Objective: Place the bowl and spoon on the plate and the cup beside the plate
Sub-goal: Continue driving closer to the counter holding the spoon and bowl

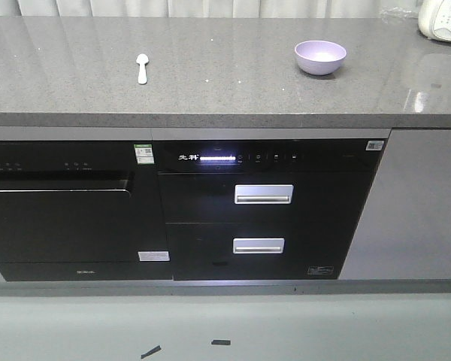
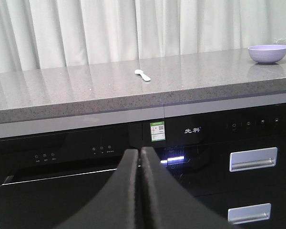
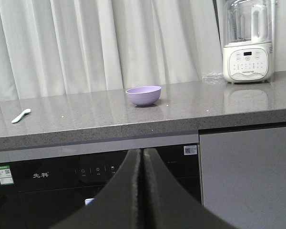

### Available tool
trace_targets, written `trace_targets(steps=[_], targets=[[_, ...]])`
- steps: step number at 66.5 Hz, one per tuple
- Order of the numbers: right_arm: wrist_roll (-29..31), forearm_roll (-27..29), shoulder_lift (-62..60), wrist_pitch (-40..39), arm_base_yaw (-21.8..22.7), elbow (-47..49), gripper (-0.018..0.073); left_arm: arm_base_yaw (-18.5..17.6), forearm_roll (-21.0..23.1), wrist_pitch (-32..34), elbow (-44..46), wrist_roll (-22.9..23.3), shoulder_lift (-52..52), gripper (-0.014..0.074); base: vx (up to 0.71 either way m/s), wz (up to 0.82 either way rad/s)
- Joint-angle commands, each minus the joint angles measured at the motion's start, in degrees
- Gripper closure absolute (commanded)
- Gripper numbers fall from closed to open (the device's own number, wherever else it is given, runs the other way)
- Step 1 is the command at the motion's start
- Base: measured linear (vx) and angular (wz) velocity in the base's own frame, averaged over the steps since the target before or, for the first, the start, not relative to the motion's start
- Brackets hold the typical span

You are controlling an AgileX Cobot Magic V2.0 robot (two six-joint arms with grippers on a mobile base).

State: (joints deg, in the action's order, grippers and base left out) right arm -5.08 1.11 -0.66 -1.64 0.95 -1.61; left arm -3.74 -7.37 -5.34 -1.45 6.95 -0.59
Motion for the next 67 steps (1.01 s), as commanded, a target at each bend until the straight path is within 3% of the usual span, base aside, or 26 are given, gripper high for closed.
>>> trace_targets(steps=[1,67], targets=[[0.52,-0.22,-0.55,-4.49,0.30,-0.19,0.0562,0.02,0.08,4.29,0.42,0.38,0.31,0.0603,0.08,0.00],[0.52,-0.22,-0.55,-4.49,0.30,-0.19,0.0562,0.02,0.08,4.29,0.42,0.38,0.31,0.0603,0.09,-0.01]])
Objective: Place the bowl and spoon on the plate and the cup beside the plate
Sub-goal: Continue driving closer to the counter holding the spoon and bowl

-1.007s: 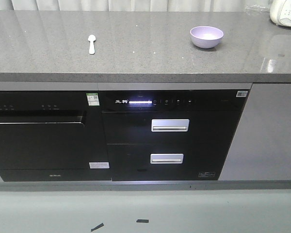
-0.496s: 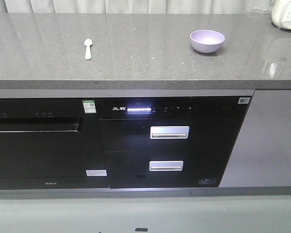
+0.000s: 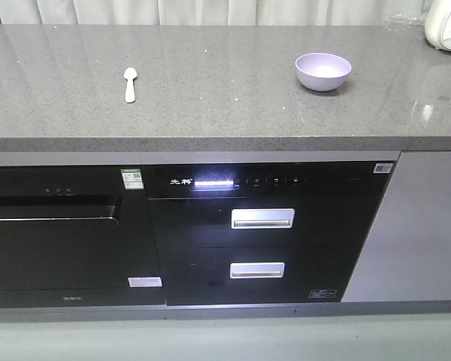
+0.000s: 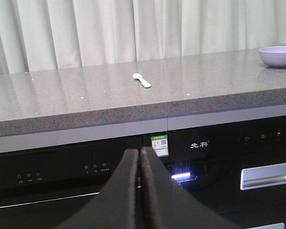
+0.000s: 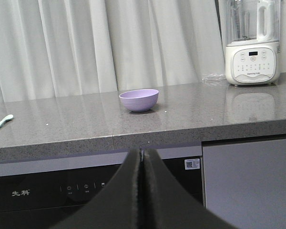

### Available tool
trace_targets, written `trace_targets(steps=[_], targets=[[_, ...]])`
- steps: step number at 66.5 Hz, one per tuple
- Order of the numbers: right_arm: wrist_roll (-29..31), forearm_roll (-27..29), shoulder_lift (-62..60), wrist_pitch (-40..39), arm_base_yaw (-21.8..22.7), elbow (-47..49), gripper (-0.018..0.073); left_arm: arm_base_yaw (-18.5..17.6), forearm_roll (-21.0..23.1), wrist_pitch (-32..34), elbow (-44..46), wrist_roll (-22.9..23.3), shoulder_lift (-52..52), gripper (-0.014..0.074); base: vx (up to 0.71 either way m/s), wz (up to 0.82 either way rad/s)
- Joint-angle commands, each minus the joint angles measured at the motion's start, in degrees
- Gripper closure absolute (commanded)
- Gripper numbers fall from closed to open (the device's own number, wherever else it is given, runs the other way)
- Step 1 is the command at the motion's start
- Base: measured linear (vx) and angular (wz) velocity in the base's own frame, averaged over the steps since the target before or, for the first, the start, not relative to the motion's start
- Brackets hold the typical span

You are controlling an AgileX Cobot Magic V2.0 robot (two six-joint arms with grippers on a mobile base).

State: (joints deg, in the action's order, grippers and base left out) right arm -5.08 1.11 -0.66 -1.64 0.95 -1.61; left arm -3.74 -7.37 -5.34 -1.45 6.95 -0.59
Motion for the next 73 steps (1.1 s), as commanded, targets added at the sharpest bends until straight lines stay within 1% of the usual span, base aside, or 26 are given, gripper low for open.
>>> trace_targets(steps=[1,73], targets=[[0.52,-0.22,-0.55,-4.49,0.30,-0.19,0.0562,0.02,0.08,4.29,0.42,0.38,0.31,0.0603,0.10,-0.01],[0.52,-0.22,-0.55,-4.49,0.30,-0.19,0.0562,0.02,0.08,4.29,0.42,0.38,0.31,0.0603,0.07,0.00]])
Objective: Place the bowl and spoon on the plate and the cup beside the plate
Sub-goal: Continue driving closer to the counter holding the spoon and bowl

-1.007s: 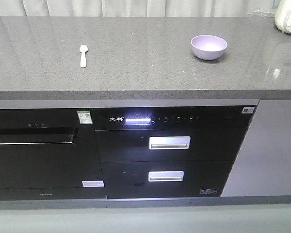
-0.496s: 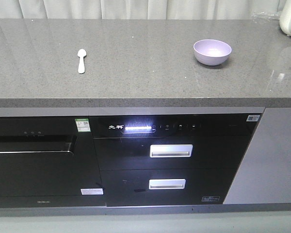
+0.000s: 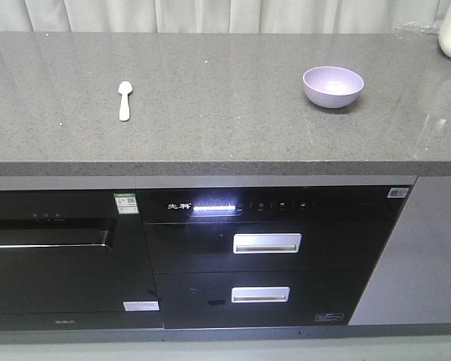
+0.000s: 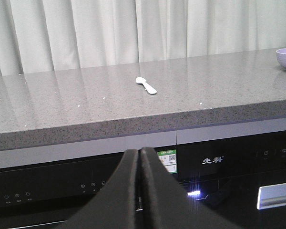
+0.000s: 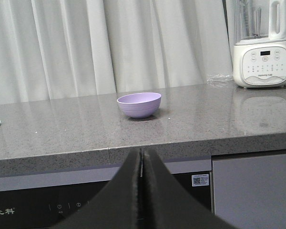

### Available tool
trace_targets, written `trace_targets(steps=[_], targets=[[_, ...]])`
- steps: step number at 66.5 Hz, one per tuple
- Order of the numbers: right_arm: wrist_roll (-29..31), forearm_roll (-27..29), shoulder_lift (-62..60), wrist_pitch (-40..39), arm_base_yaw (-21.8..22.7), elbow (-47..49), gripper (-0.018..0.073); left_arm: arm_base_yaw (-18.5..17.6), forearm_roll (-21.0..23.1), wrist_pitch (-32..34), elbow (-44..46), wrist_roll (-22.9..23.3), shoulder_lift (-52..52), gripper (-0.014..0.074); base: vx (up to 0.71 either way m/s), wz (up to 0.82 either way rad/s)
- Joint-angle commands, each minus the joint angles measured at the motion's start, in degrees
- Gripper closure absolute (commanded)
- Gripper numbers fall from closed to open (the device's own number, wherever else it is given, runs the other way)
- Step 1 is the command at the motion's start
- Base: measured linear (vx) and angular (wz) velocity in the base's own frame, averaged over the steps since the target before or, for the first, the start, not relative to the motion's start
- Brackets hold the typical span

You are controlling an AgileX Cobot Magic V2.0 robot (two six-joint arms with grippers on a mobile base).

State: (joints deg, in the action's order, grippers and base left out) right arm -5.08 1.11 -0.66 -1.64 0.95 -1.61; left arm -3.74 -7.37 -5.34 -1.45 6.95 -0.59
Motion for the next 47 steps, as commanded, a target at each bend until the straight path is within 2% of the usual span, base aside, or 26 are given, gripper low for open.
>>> trace_targets(steps=[1,47], targets=[[0.52,-0.22,-0.55,-4.49,0.30,-0.19,0.0562,0.02,0.08,4.29,0.42,0.38,0.31,0.0603,0.05,-0.01],[0.52,-0.22,-0.55,-4.49,0.30,-0.19,0.0562,0.02,0.08,4.29,0.42,0.38,0.31,0.0603,0.05,-0.01]])
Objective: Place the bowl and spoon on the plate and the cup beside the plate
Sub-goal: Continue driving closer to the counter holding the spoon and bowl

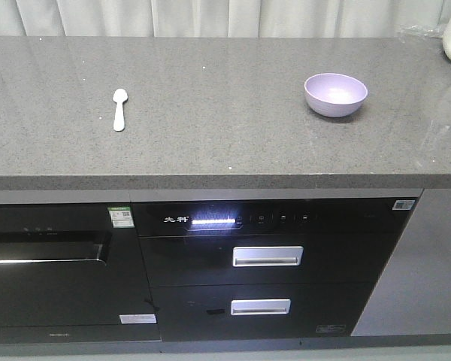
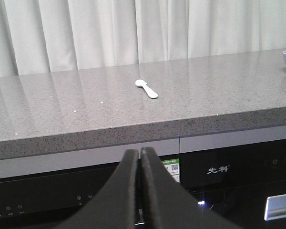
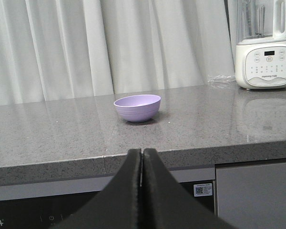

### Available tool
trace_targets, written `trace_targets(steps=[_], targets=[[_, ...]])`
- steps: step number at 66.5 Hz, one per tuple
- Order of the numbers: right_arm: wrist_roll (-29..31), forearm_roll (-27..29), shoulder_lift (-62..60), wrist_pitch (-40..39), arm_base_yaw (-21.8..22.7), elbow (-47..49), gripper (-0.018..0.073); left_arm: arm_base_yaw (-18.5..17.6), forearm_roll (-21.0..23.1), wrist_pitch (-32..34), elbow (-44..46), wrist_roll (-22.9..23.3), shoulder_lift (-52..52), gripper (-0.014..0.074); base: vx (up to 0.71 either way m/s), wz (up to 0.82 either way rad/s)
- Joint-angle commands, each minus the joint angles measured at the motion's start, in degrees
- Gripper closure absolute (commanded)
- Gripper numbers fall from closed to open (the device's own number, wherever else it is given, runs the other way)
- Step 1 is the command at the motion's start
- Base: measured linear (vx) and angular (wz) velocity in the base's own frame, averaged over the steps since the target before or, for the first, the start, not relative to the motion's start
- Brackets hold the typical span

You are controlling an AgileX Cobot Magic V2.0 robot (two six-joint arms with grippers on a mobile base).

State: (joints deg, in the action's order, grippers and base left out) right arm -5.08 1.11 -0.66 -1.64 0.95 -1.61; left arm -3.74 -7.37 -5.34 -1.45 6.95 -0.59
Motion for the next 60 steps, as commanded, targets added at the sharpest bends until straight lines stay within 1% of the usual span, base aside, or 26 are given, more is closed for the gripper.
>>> trace_targets(steps=[1,60], targets=[[0.52,-0.22,-0.55,-4.49,0.30,-0.19,0.0562,0.02,0.08,4.29,0.42,0.38,0.31,0.0603,0.06,0.00],[0.52,-0.22,-0.55,-4.49,0.30,-0.19,0.0562,0.02,0.08,4.29,0.42,0.38,0.31,0.0603,0.07,-0.02]])
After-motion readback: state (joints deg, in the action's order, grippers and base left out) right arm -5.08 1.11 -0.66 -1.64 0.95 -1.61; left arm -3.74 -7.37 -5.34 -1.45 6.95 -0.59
